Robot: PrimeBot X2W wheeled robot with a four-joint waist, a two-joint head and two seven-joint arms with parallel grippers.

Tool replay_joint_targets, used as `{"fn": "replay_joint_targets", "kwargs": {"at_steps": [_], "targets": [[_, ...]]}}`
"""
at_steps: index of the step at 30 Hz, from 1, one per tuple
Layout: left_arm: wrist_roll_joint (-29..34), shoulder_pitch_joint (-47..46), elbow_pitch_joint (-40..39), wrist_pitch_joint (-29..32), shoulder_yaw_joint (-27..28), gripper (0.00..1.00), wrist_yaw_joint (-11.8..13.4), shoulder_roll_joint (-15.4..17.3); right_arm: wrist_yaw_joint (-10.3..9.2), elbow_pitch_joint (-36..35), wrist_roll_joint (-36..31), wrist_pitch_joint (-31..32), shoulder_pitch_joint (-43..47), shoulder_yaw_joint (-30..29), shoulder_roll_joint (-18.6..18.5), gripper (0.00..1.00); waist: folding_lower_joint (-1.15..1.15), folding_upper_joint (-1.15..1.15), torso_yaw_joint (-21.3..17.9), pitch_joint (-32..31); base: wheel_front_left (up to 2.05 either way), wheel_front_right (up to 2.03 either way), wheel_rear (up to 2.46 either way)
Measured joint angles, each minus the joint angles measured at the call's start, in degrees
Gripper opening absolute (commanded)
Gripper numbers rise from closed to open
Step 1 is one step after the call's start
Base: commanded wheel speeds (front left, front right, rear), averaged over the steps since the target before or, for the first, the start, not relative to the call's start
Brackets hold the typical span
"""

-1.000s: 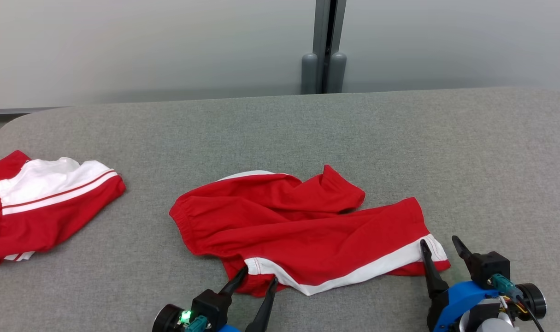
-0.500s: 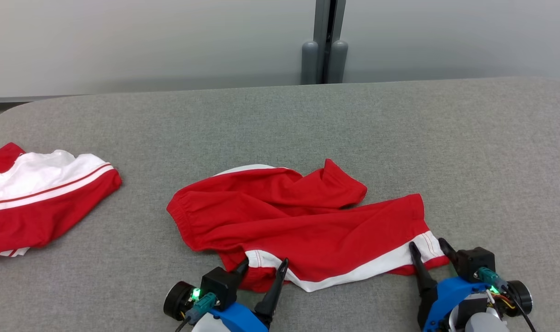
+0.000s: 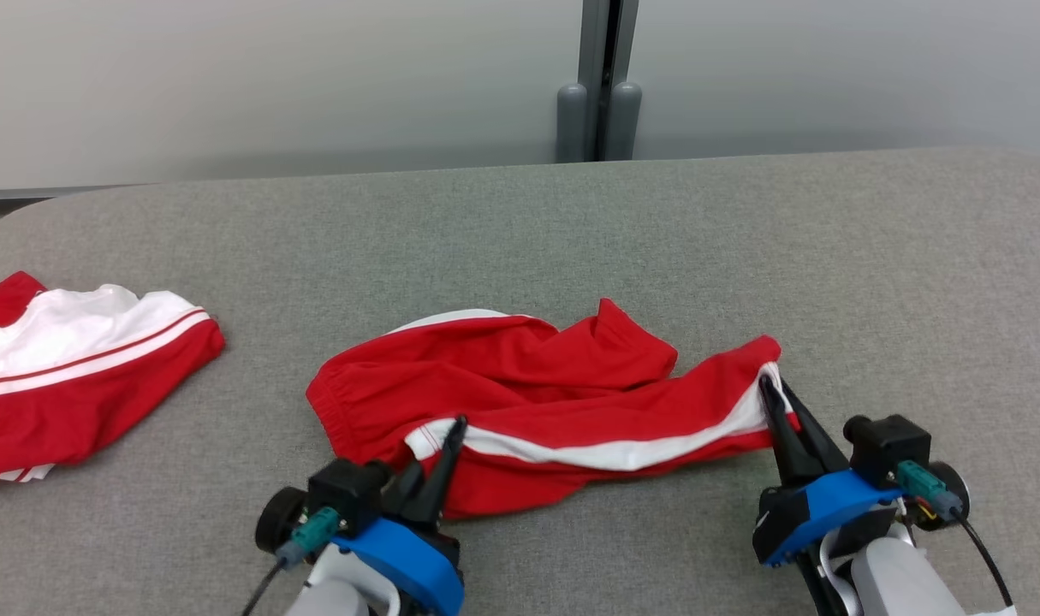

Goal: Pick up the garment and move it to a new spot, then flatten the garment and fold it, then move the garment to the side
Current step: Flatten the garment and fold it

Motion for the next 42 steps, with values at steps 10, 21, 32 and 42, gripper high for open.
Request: {"fn": "replay_joint_targets", "kwargs": {"at_steps": [10, 21, 32, 42], "targets": [[0.59, -20.70, -5.91, 1.82, 2.68, 0.00, 0.00, 8.02, 0.00, -5.92, 3.42, 0.00, -18.98, 4.00, 0.03, 0.00, -0.01, 0.00, -2.26, 6.06, 0.00, 0.00, 0.00], [-5.15, -53.42, -4.90, 4.71, 3.64, 0.00, 0.00, 10.11, 0.00, 1.62, 3.72, 0.00, -52.05, 0.43, 0.01, 0.00, 0.01, 0.00, -3.25, 16.58, 0.00, 0.00, 0.00], [-8.81, -64.46, 3.14, 0.78, -1.86, 0.00, 0.00, 9.56, 0.00, 6.44, 1.64, 0.00, -62.01, -0.25, -0.02, 0.00, 0.01, 0.00, -3.47, 19.49, 0.00, 0.00, 0.00], [-9.85, -43.28, 0.09, 0.01, -2.72, 0.00, 0.00, 9.10, 0.00, 4.21, 3.92, 0.00, -43.85, 1.91, -0.01, 0.00, 0.00, 0.00, -3.31, 18.76, 0.00, 0.00, 0.00]]}}
